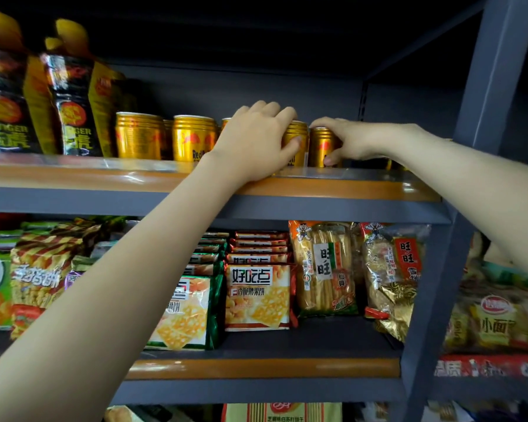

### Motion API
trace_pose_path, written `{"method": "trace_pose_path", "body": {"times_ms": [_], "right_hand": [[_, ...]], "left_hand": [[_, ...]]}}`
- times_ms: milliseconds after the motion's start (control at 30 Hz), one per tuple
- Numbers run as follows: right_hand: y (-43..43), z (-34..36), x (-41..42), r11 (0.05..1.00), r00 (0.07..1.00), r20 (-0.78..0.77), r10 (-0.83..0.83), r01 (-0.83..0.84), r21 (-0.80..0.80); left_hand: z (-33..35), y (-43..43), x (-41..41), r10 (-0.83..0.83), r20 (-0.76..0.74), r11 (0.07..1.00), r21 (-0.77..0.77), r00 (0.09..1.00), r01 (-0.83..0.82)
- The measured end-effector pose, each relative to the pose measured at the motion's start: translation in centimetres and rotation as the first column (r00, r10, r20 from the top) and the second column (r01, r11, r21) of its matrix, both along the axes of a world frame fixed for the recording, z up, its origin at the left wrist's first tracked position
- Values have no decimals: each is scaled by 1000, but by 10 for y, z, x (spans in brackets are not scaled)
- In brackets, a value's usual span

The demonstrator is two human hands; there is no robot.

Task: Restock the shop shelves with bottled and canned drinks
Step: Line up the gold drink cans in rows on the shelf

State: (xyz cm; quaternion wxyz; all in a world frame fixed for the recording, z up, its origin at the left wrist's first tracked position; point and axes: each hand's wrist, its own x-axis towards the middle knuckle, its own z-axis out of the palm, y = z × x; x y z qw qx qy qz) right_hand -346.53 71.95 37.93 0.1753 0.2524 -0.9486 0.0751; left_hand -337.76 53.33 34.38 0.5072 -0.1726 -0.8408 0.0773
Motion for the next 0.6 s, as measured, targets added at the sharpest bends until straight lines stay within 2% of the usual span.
{"method": "trace_pose_path", "body": {"times_ms": [200, 367, 500, 600], "right_hand": [[-6, 2, -11, 996, 999, -3, -37, 38, 78], [-18, 1, -7, 974, 983, -104, -151, 165, 152], [-15, 3, 20, 990, 982, -146, -116, 125, 58], [4, 3, 59, 997, 950, -313, 16, -39, -67]], "left_hand": [[-2, -1, -1, -8, -23, 1000, -1, 1000, 8], [-2, -1, 2, 8, -15, 1000, -7, 1000, -8], [-4, 1, 6, 94, -97, 996, 14, 991, -93], [-10, 20, 10, 88, -229, 995, 68, 970, -75]]}}
